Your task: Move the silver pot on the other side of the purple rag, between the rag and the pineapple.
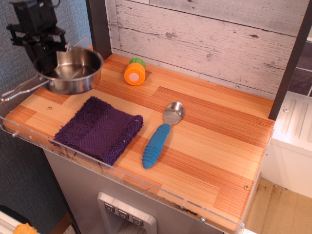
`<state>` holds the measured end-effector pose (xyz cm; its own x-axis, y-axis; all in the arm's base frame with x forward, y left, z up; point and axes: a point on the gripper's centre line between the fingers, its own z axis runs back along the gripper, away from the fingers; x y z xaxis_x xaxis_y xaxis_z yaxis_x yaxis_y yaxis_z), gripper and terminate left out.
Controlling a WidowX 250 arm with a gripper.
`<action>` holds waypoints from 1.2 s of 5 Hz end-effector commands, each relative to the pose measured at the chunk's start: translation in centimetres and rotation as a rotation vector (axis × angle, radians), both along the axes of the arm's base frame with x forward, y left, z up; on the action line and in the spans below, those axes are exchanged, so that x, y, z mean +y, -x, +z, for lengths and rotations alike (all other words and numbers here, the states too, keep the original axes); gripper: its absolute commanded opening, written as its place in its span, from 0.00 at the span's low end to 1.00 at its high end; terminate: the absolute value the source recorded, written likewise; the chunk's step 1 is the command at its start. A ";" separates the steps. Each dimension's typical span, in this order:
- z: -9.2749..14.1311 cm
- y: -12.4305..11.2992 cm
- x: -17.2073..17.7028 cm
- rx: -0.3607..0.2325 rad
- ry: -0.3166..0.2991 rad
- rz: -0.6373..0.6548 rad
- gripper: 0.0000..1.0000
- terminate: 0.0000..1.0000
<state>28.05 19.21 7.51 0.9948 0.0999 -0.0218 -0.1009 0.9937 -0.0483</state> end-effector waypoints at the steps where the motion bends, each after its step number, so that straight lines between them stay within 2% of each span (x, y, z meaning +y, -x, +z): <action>1: 0.2 -2.2 4.3 -0.072 -0.127 0.007 0.00 0.00; 2: -0.4 -3.2 4.5 -0.101 -0.138 0.017 0.00 0.00; 3: -1.5 -4.3 3.8 -0.115 -0.118 0.002 0.00 0.00; 4: -2.4 -4.6 3.0 -0.104 -0.098 -0.001 0.00 0.00; 5: -2.7 -4.5 2.6 -0.103 -0.082 -0.021 1.00 0.00; 6: -2.0 -4.4 2.3 -0.115 -0.081 -0.048 1.00 0.00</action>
<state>32.07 21.26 2.92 0.9971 0.0569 0.0506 -0.0567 0.9984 -0.0062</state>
